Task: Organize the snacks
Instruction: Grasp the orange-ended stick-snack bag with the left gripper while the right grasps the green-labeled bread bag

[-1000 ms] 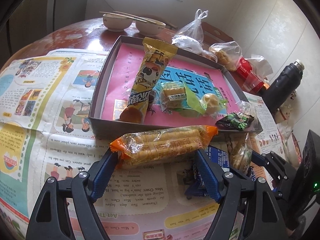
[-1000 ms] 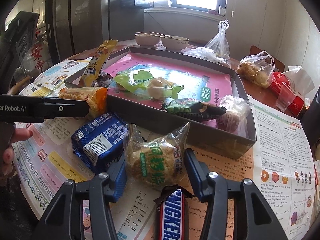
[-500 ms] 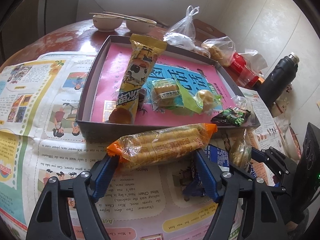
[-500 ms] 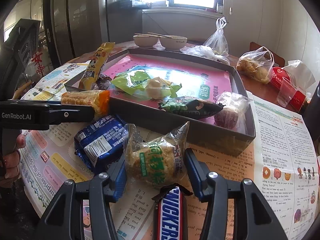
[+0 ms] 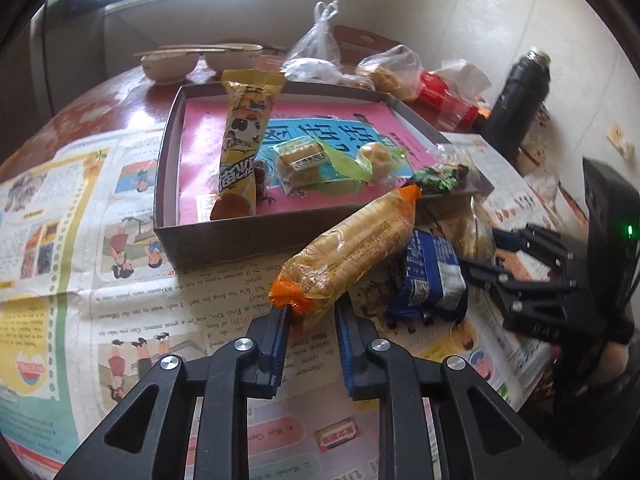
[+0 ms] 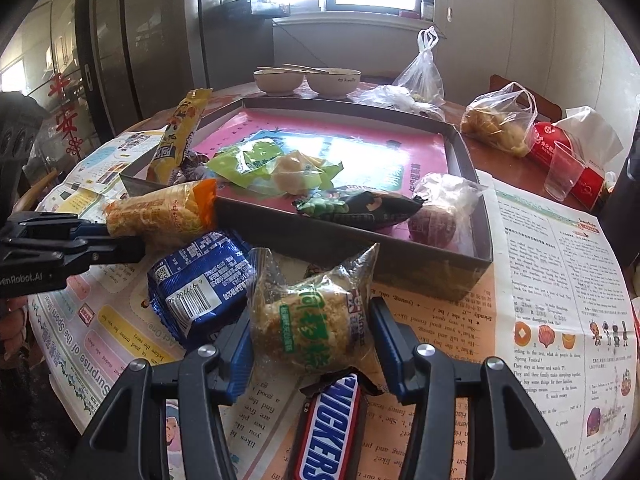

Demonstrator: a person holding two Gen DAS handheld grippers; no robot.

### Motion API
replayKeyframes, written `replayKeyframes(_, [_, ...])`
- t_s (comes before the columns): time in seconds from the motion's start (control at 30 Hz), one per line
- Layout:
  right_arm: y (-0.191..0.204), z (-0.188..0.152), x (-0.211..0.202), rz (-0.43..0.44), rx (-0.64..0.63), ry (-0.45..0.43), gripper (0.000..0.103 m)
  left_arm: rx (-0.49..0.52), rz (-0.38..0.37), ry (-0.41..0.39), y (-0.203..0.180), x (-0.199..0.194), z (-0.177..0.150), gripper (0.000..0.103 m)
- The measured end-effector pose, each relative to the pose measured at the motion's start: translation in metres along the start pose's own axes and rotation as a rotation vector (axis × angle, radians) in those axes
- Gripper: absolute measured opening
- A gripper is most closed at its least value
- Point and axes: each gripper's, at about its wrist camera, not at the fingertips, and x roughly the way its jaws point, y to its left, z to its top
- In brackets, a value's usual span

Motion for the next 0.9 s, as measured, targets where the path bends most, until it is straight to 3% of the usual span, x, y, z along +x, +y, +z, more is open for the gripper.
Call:
replayKeyframes(0.1, [-0.001, 0.0, -0.001, -0.001, 0.001, 0.002, 0.053, 0.039, 0.011, -0.025, -0.001, -0.008, 0.0, 0.024])
replayKeyframes(0.23, [-0.001, 0.0, 0.0, 0.001, 0.003, 0.002, 0.053, 0.063, 0.037, -0.042, -0.001, -0.012, 0.004, 0.047])
replayKeyframes(0.33, [-0.001, 0.0, 0.0, 0.001, 0.004, 0.004, 0.053, 0.101, 0.021, -0.052, -0.003, -0.013, 0.006, 0.052])
replayKeyframes(0.63, [-0.001, 0.001, 0.0, 0.005, 0.009, 0.006, 0.053, 0.122, -0.051, -0.042, -0.004, 0.005, 0.018, 0.052])
replayKeyframes(0.77, [0.0, 0.001, 0.0, 0.008, 0.006, 0.004, 0.053, 0.094, -0.089, -0.044, -0.005, 0.011, 0.02, 0.052])
replayKeyframes(0.9, [-0.006, 0.001, -0.001, 0.024, 0.029, 0.0, 0.052, 0.024, -0.158, -0.022, -0.003, 0.017, 0.02, 0.044])
